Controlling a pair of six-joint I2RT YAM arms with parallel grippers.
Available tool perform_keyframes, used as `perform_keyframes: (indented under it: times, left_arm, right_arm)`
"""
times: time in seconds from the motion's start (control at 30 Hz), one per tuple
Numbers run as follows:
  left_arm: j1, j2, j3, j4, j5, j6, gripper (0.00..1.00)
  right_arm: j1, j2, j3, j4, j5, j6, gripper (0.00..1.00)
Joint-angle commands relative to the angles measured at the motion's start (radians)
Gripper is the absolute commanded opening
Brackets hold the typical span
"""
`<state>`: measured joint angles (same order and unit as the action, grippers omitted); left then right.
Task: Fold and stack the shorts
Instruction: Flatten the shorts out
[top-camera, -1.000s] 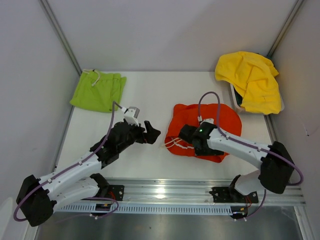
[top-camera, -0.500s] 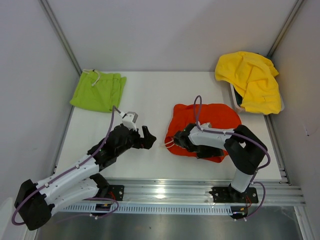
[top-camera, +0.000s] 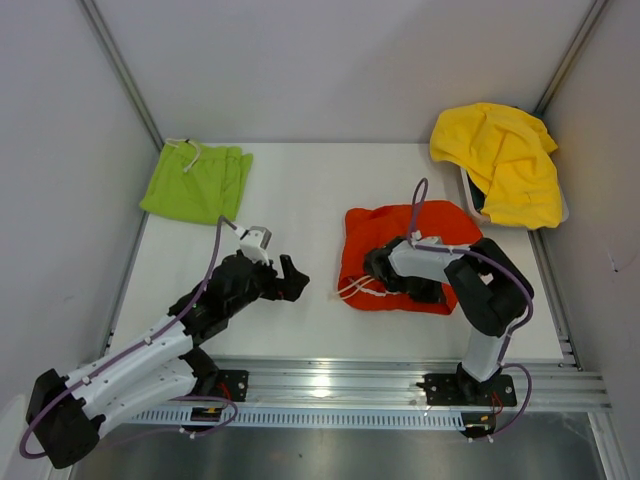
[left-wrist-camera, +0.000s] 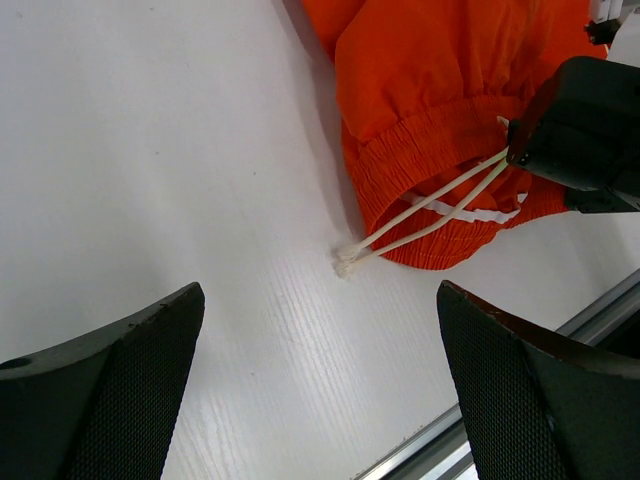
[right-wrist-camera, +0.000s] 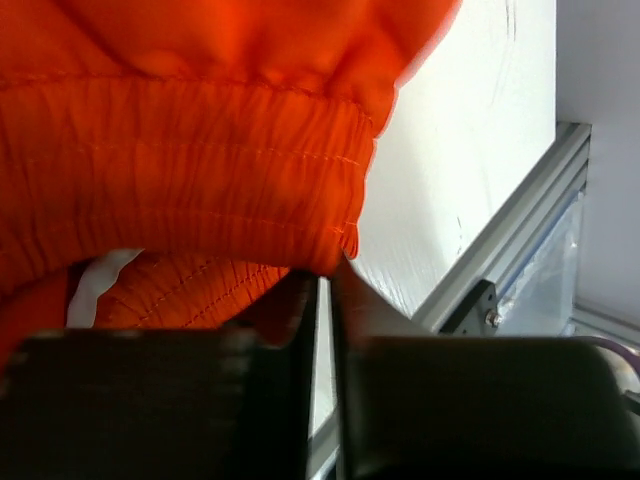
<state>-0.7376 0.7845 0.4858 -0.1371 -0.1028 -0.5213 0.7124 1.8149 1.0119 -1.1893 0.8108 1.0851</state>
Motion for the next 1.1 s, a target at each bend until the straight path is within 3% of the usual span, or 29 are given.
perform_keyframes:
  times: [0.0,0.23,0.47,0.67,0.8,1.03,1.07]
  left_arm:
    - [-0.003,-0.008,-0.012,0.005,-0.014,0.023,0.99]
    - [-0.003,0.053,0.003,0.036,0.046,0.087,0.99]
    - [-0.025,0.166,0.013,0.169,0.095,0.139,0.99]
    - [-0.124,0.344,0.106,0.197,0.058,0.199,0.99]
    - [-0.206,0.479,0.236,0.145,-0.049,0.26,0.99]
    - [-0.207,0.706,0.404,0.05,-0.116,0.248,0.99]
    - [-0.207,0.728,0.416,0.045,-0.123,0.247,0.95]
  right_arm:
    - [0.001,-0.069,0.022,0.023,0.123,0.076,0.0]
    - [0.021,-0.346,-0.055,0.095,0.16,0.068,0.0]
    - [-0.056,-0.621,-0.141,0.269,0.047,-0.146,0.0]
    - [-0.096,-0.674,-0.142,0.303,-0.018,-0.221,0.0]
    - [-0.102,-0.681,-0.144,0.326,-0.044,-0.247,0.0]
    - [-0.102,-0.7,-0.154,0.367,-0.094,-0.274,0.0]
    - [-0.102,-0.703,-0.156,0.367,-0.101,-0.275,0.0]
